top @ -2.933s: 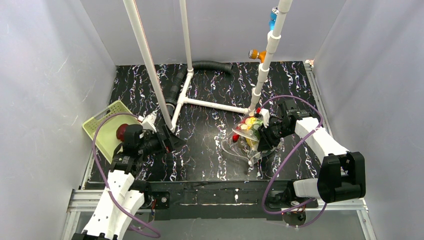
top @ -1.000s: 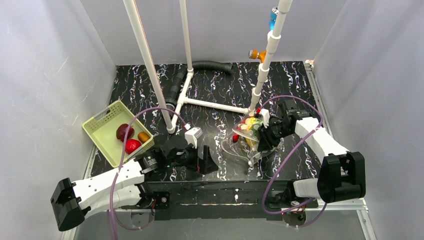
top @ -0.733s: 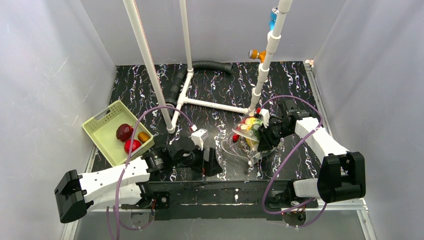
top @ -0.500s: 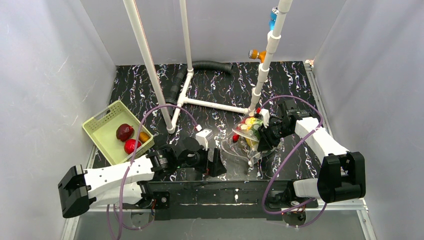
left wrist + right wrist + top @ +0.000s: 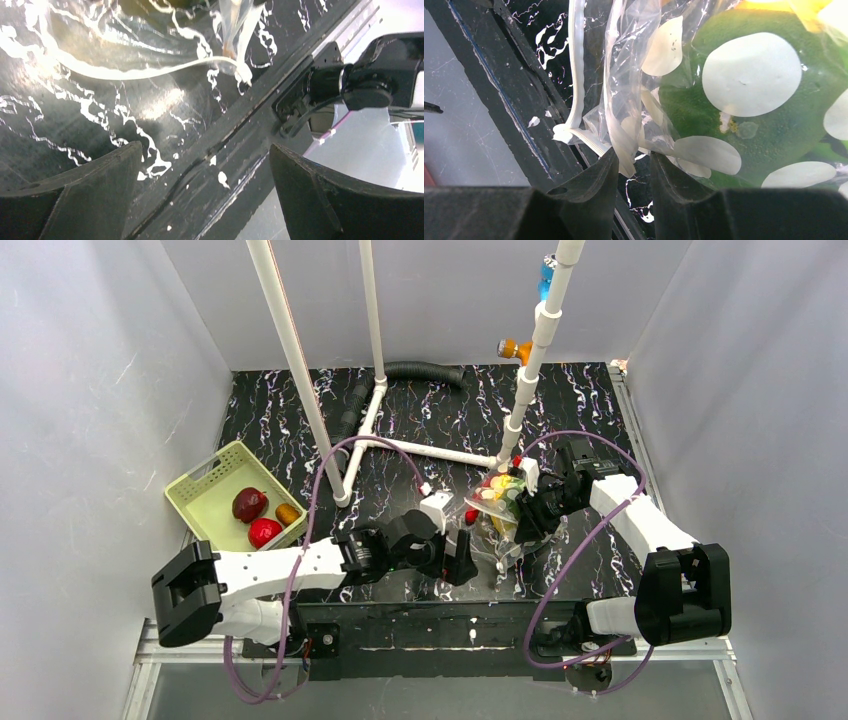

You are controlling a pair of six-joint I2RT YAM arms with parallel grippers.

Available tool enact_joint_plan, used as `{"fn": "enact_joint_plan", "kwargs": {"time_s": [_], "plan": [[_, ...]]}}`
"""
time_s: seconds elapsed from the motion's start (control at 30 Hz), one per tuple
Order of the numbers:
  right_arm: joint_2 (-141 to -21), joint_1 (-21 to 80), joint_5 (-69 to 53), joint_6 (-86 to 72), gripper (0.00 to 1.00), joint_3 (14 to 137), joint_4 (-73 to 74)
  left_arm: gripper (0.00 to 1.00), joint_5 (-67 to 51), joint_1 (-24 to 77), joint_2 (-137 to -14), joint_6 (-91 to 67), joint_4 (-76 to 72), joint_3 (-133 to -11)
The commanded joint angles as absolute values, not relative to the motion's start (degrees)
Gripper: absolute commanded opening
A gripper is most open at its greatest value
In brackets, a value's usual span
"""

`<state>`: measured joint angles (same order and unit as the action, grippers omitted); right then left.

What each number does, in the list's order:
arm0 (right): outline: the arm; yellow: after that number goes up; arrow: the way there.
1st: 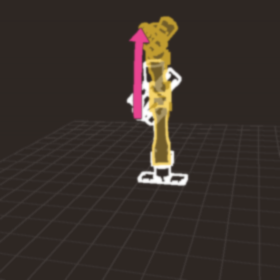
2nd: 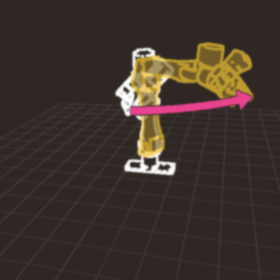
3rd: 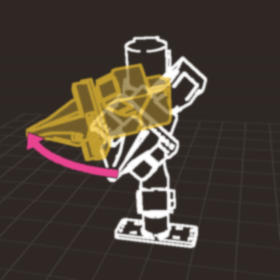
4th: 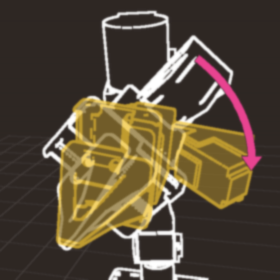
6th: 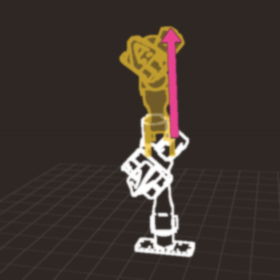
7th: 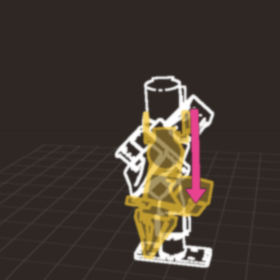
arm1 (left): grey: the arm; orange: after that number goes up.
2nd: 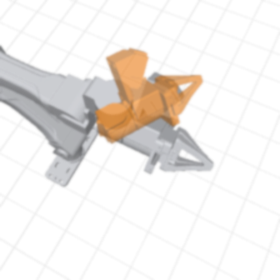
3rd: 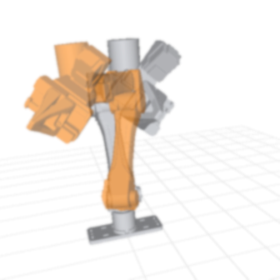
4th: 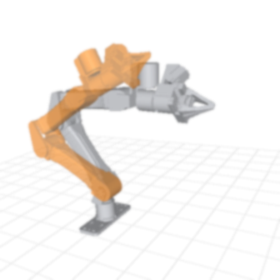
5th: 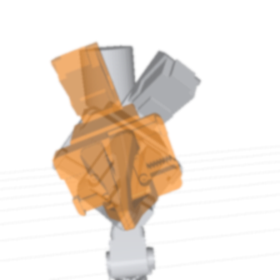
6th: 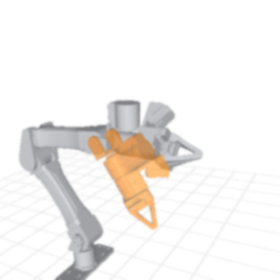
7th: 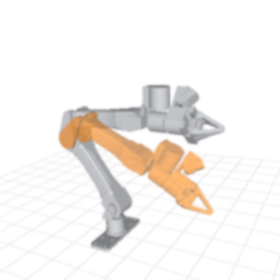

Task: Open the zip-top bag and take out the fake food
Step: Pick up the fake vegetable from the zipper food storage bag.

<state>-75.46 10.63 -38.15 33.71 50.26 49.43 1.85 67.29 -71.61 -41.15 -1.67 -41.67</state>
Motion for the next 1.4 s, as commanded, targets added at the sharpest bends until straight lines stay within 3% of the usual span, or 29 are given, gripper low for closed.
{"fn": "enact_joint_plan", "kwargs": {"time_s": [0.0,0.17,0.43,0.53,0.87,1.37], "plan": [[-74.3,10.9,-39.9,34.8,0.37,52.2,50.2,0.98,7.2,67.6,-73.7,-36.3,-2.9,-47.3],[-74.2,10.9,-39.9,34.9,0.37,52.2,50.3,0.98,10.0,67.5,-79.1,-30.0,-0.4,-52.7],[-74.1,10.9,-40.2,34.9,0.37,52.3,50.3,0.86,12.3,64.8,-87.1,-25.2,2.6,-58.2],[-74.1,10.9,-40.2,34.9,0.37,52.2,50.3,0.72,12.6,62.8,-90.0,-25.1,3.3,-60.0],[-74.3,10.9,-40.2,34.9,0.37,52.3,50.3,0.43,10.1,60.0,-98.1,-22.9,-1.2,-62.9],[-74.7,10.9,-40.2,34.9,0.37,52.3,50.4,0.39,20.6,59.1,-105.9,-24.2,-6.2,-65.8]]}}
